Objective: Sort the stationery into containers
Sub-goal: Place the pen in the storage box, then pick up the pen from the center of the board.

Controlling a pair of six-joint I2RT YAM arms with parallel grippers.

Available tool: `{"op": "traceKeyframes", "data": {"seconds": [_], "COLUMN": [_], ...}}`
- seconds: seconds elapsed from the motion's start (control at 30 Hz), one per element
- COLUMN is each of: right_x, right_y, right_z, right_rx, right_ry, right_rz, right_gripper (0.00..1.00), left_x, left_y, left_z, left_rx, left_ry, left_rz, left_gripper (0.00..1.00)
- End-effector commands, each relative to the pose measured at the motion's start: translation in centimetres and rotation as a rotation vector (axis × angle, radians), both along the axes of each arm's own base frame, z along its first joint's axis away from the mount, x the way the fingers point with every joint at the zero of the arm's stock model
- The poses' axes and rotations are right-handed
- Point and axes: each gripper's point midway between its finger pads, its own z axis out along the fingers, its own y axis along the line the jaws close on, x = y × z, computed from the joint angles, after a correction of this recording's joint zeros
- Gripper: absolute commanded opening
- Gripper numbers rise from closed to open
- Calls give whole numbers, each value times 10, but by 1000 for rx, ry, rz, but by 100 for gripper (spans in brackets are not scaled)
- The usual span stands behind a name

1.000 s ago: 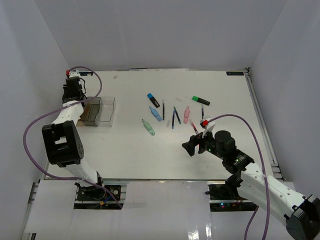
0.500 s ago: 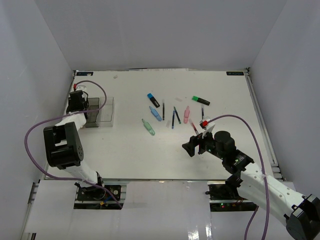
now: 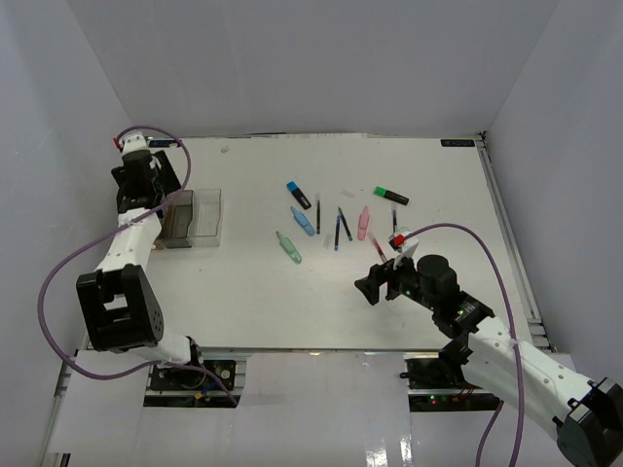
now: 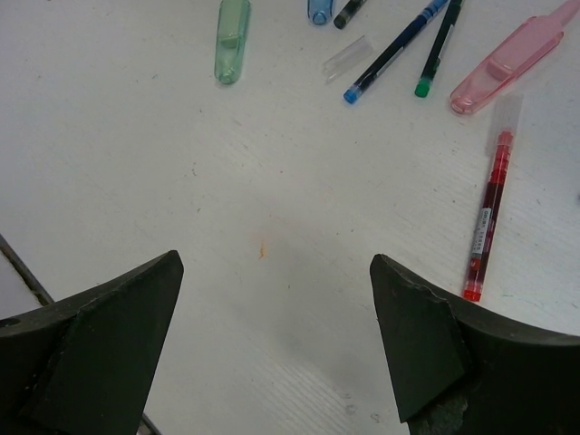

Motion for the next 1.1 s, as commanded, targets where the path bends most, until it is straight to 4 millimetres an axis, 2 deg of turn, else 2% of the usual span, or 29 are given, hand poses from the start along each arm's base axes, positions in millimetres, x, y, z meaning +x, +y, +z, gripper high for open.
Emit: {"op": "traceKeyframes", "data": {"seconds": [0.0,0.03,0.07,0.13,0.17,0.2,0.23,0.27,0.33,0.37,0.4,0.43,0.47,0.53,0.6,0.63,0.67,0.73,0.83,0.87,1.07], "right_x": [6,7,7,8,9,9,9,9,10,10,10,10,10,9,9,9,9,9,9,9,9], "right_y": [3,3,2,2,2,1,1,1,0,0,0,-1,-2,-2,-2,-3,-3,-3,-2,-2,-3], "right_z": [8,7,7,4,3,2,2,1,0,0,0,-1,-1,-2,-3,-3,-2,-2,-3,-3,-3], "right_rx": [11,8,5,-3,-6,-7,-9,-10,-16,-15,-16,-17,-18,-17,-18,-17,-15,-16,-18,-19,-17], "right_ry": [-38,-36,-37,-30,-28,-25,-24,-26,-24,-23,-22,-24,-24,-21,-24,-25,-27,-28,-24,-23,-25], "right_rz": [-5,-8,-11,-13,-16,-18,-19,-19,-29,-31,-29,-30,-34,-34,-36,-38,-36,-36,-33,-33,-36], "right_gripper": [90,90,90,90,90,90,90,90,90,90,90,90,90,90,90,90,90,90,90,90,90], "left_x": [11,13,13,21,19,25,31,32,46,46,51,62,63,80,85,89,94,100,104,104,109], "left_y": [-76,-92,-132,-162,-187,-200,-214,-236,-257,-273,-280,-292,-306,-321,-332,-337,-345,-350,-364,-368,-370], "left_z": [48,49,47,47,41,26,31,24,8,0,-4,-17,-24,-40,-54,-72,-68,-76,-93,-105,-131], "left_rx": [-216,-229,-260,-297,-334,-346,-365,-376,-395,-392,-395,-387,-381,-360,-346,-336,-344,-341,-342,-333,-289], "left_ry": [-141,-139,-125,-116,-96,-60,-67,-46,-24,-7,-8,8,22,36,64,90,77,76,93,110,136], "left_rz": [-81,-100,-141,-158,-151,-149,-156,-180,-158,-166,-147,-145,-155,-143,-136,-134,-141,-135,-142,-144,-126], "left_gripper": [89,90,91,96,98,98,98,98,98,98,98,98,98,96,95,95,95,93,91,91,85]}}
